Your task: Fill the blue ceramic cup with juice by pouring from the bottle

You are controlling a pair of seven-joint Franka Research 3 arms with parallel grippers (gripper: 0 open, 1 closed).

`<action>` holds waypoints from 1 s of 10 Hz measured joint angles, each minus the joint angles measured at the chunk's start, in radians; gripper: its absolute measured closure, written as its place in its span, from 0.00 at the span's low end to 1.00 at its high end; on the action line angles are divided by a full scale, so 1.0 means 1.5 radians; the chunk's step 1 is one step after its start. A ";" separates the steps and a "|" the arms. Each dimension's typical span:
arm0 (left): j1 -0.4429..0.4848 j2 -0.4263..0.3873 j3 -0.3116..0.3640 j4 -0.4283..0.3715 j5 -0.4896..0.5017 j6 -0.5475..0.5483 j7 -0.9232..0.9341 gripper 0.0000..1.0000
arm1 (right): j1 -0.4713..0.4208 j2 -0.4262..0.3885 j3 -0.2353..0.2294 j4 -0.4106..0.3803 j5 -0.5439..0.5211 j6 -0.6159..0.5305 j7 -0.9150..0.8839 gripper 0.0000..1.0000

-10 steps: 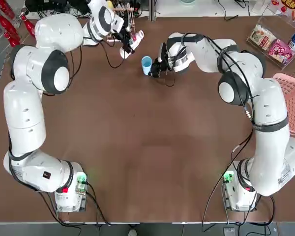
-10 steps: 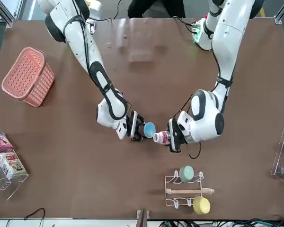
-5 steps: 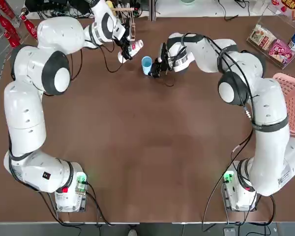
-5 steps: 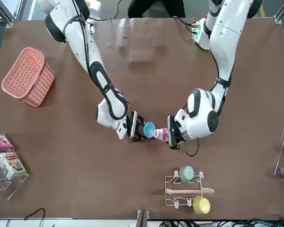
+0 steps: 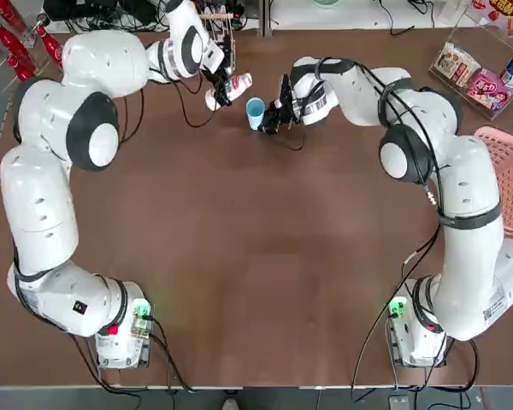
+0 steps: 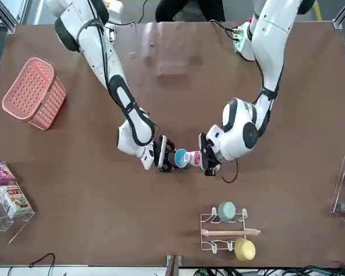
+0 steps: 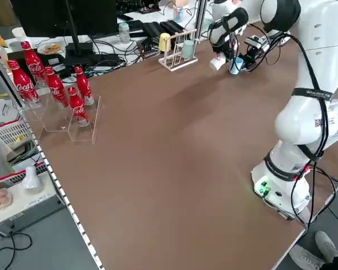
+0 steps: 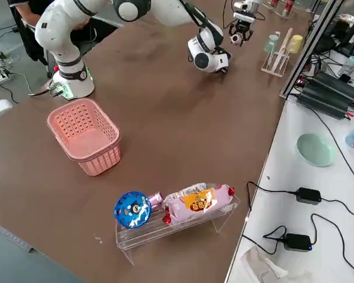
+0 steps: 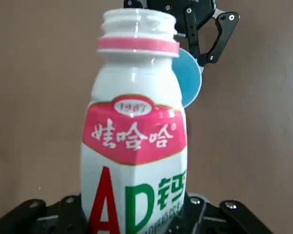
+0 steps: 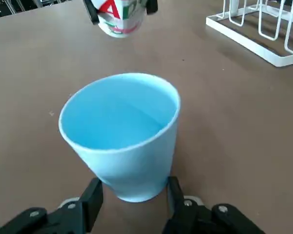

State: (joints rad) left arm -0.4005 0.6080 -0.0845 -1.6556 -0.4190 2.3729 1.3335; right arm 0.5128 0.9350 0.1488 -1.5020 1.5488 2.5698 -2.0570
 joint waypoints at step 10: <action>-0.140 -0.003 0.136 -0.013 0.071 0.001 -0.097 0.42 | 0.000 0.000 0.000 0.000 0.000 0.000 0.000 0.38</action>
State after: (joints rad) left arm -0.6104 0.6036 0.1195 -1.6744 -0.3122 2.3750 1.1886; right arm 0.5122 0.9351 0.1487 -1.5025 1.5489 2.5698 -2.0570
